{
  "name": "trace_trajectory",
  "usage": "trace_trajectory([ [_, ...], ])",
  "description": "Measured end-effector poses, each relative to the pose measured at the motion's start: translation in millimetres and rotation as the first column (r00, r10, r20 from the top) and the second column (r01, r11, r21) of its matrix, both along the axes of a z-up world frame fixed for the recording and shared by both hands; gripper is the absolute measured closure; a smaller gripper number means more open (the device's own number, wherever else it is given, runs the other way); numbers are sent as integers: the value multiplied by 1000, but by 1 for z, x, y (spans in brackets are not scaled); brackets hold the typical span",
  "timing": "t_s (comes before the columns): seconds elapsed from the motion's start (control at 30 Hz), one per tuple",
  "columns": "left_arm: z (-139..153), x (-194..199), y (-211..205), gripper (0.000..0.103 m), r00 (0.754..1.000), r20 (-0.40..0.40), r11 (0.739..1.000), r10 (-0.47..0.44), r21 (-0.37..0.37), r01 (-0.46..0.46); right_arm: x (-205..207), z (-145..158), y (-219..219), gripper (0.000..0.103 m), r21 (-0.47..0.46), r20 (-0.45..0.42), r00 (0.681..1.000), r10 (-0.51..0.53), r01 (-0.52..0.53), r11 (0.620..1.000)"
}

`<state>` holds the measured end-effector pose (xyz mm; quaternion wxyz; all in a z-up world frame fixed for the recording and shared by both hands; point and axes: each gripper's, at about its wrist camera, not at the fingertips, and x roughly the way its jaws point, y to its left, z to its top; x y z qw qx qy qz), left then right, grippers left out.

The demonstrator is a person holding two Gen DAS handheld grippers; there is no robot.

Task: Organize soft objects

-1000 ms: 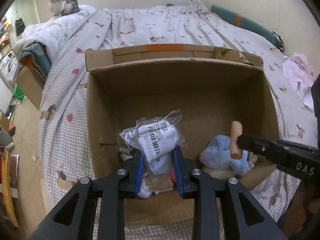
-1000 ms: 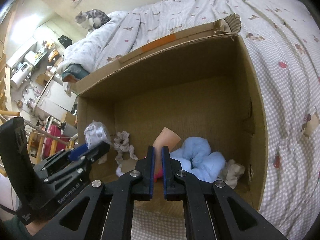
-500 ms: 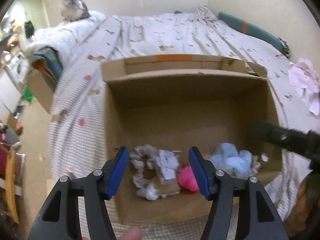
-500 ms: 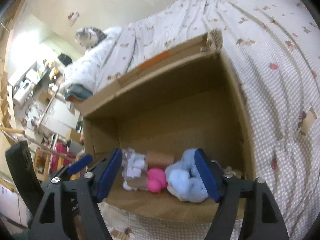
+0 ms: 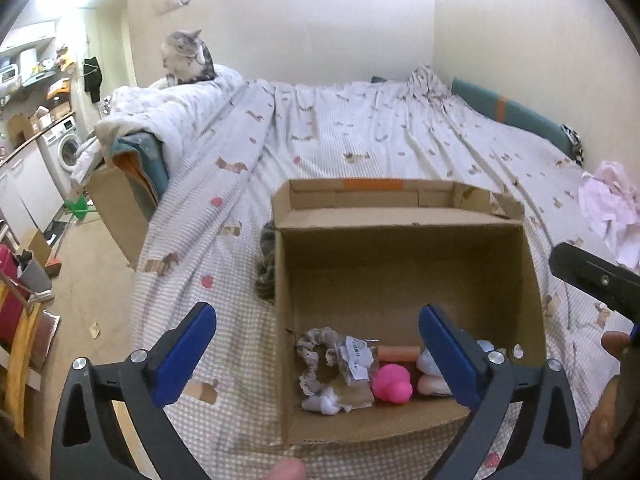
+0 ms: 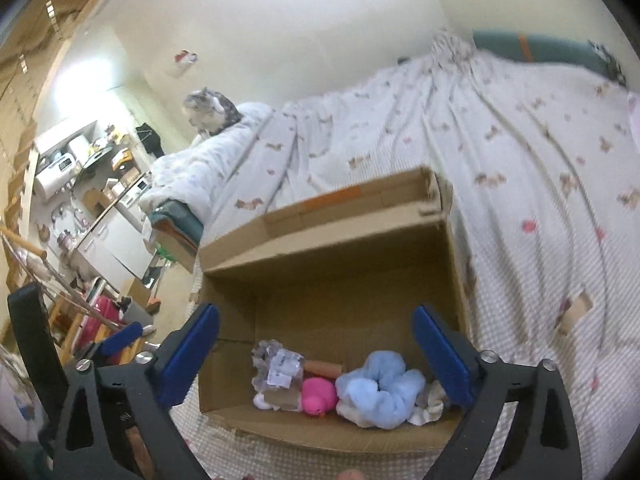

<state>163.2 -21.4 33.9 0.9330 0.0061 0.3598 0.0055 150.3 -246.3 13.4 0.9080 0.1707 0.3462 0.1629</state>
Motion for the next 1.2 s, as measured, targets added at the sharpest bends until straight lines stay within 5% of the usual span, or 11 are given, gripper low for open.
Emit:
trace_trajectory([
  [0.43,20,-49,32,1,1000,9,998,29,-61,-28,-47,11,6,0,-128,69,998,-9,18,992],
  [1.2,-3,-119,15,1,997,-71,999,-19,-49,16,-109,-18,26,0,-281,-20,1000,13,-19,959],
])
